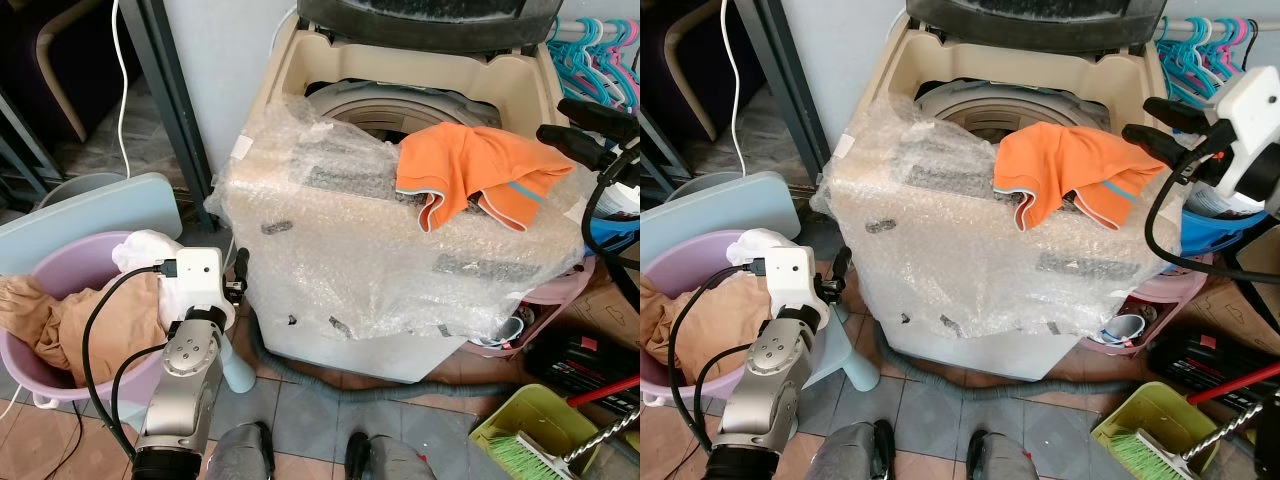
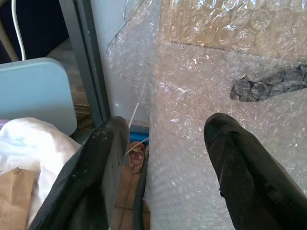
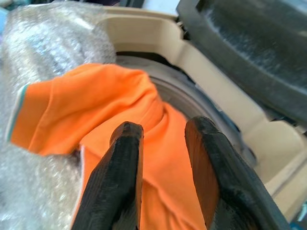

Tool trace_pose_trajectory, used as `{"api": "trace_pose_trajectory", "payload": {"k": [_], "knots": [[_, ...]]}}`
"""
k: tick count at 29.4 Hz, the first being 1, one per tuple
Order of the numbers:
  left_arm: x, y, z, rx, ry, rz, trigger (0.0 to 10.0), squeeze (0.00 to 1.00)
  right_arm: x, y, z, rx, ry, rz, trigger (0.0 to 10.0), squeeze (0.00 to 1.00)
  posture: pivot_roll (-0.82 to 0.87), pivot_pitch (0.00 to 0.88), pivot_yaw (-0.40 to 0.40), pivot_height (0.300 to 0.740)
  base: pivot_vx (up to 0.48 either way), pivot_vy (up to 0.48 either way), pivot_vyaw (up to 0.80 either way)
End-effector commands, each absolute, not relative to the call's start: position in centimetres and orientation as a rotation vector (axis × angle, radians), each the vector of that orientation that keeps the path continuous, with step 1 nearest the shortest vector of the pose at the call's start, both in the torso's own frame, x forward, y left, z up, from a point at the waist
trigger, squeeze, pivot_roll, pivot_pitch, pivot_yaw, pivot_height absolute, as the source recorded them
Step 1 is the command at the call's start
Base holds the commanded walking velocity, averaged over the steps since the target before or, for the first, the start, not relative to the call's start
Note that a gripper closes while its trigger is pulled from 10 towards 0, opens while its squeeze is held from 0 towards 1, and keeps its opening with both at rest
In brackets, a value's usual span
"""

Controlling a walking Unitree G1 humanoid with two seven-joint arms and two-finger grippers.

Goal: Clothes washing

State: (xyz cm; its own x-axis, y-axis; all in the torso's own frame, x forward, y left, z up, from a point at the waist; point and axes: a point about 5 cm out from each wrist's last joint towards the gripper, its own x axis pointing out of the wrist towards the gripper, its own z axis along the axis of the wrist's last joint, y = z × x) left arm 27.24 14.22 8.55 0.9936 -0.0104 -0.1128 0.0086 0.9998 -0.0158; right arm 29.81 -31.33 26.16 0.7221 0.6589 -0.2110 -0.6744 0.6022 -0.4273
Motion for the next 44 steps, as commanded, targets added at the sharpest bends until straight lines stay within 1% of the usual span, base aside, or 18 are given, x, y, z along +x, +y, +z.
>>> {"api": "trace_pose_trajectory", "payload": {"k": [1, 3, 4, 7, 8, 9, 11, 12, 13, 15, 17, 19, 23, 35, 38, 39, 42, 44], "knots": [[27.2, 14.3, 8.2, -0.015, 0.127, -0.012, 10.0, 0.00, 29.0, -31.1, 25.2, -0.503, 0.142, 0.895, 10.0, 0.00, -0.02, 0.106, -0.004, 0.740, 0.000, 0.000, 0.00], [27.2, 14.3, 8.2, -0.016, 0.127, -0.011, 10.0, 0.00, 28.4, -30.7, 22.9, -0.491, 0.258, 0.968, 10.0, 0.00, -0.01, 0.106, -0.008, 0.740, 0.000, 0.000, 0.00], [27.2, 14.3, 8.2, -0.016, 0.126, -0.008, 10.0, 0.00, 28.1, -30.2, 21.0, -0.498, 0.337, 1.023, 10.0, 0.00, 0.00, 0.104, -0.009, 0.740, 0.000, 0.000, 0.00], [27.1, 14.4, 8.2, -0.013, 0.125, -0.005, 10.0, 0.00, 28.4, -29.3, 18.9, -0.503, 0.386, 1.048, 10.0, 0.00, 0.01, 0.103, -0.008, 0.740, 0.000, 0.000, 0.00], [27.1, 14.5, 8.2, -0.012, 0.125, -0.004, 10.0, 0.00, 28.8, -29.1, 18.8, -0.513, 0.371, 1.033, 10.0, 0.00, 0.01, 0.102, -0.008, 0.740, 0.000, 0.000, 0.00], [27.1, 14.7, 8.2, -0.007, 0.124, 0.000, 10.0, 0.00, 30.1, -28.3, 18.7, -0.523, 0.313, 0.968, 10.0, 0.00, 0.02, 0.100, -0.009, 0.740, 0.000, 0.000, 0.00], [27.1, 14.8, 8.3, -0.005, 0.122, 0.003, 10.0, 0.00, 31.5, -27.5, 19.2, -0.590, 0.219, 0.891, 10.0, 0.00, 0.02, 0.099, -0.009, 0.740, 0.000, 0.000, 0.00], [27.1, 14.9, 8.3, -0.002, 0.121, 0.008, 10.0, 0.00, 32.5, -27.0, 19.6, -0.586, 0.175, 0.818, 10.0, 0.00, 0.02, 0.098, -0.011, 0.740, 0.000, 0.000, 0.00], [27.2, 15.0, 8.3, -0.002, 0.120, 0.009, 10.0, 0.00, 33.0, -26.7, 20.0, -0.578, 0.142, 0.798, 10.0, 0.00, 0.03, 0.095, -0.013, 0.740, 0.000, 0.000, 0.00], [27.2, 15.0, 8.4, -0.002, 0.118, 0.011, 10.0, 0.00, 34.1, -25.3, 22.0, -0.516, -0.015, 0.749, 10.0, 0.00, 0.03, 0.094, -0.013, 0.740, 0.000, 0.000, 0.00], [27.2, 15.0, 8.4, -0.002, 0.118, 0.012, 10.0, 0.00, 34.2, -25.1, 22.2, -0.510, -0.028, 0.745, 10.0, 0.00, 0.03, 0.094, -0.013, 0.740, 0.000, 0.000, 0.00], [27.1, 14.9, 8.4, -0.003, 0.116, 0.012, 10.0, 0.00, 34.9, -24.7, 23.6, -0.514, -0.124, 0.678, 10.0, 0.00, 0.03, 0.094, -0.012, 0.740, 0.000, 0.000, 0.00], [27.1, 14.8, 8.4, -0.002, 0.117, 0.009, 10.0, 0.00, 35.2, -24.2, 24.8, -0.480, -0.200, 0.678, 10.0, 0.00, 0.03, 0.095, -0.010, 0.740, 0.000, 0.000, 0.00], [27.2, 14.5, 8.4, -0.006, 0.115, 0.001, 10.0, 0.00, 35.1, -23.7, 24.3, -0.496, -0.193, 0.671, 10.0, 0.00, 0.02, 0.096, -0.009, 0.740, 0.000, 0.000, 0.00], [27.2, 14.6, 8.3, -0.006, 0.117, 0.002, 10.0, 0.00, 34.7, -23.4, 23.4, -0.475, -0.148, 0.722, 10.0, 0.00, 0.02, 0.097, -0.010, 0.740, 0.000, 0.000, 0.00], [27.2, 14.6, 8.3, -0.006, 0.117, 0.003, 10.0, 0.00, 34.4, -23.3, 22.7, -0.503, -0.116, 0.755, 10.0, 0.00, 0.02, 0.097, -0.009, 0.740, 0.000, 0.000, 0.00], [27.2, 14.6, 8.3, -0.006, 0.117, 0.003, 10.0, 0.00, 34.4, -23.3, 22.3, -0.496, -0.095, 0.753, 10.0, 0.00, 0.02, 0.097, -0.009, 0.740, 0.000, 0.000, 0.00], [27.2, 14.7, 8.4, -0.005, 0.115, 0.004, 10.0, 0.00, 34.6, -23.9, 22.8, -0.496, -0.098, 0.741, 10.0, 0.00, 0.03, 0.099, -0.007, 0.740, 0.000, 0.000, 0.00]]}}
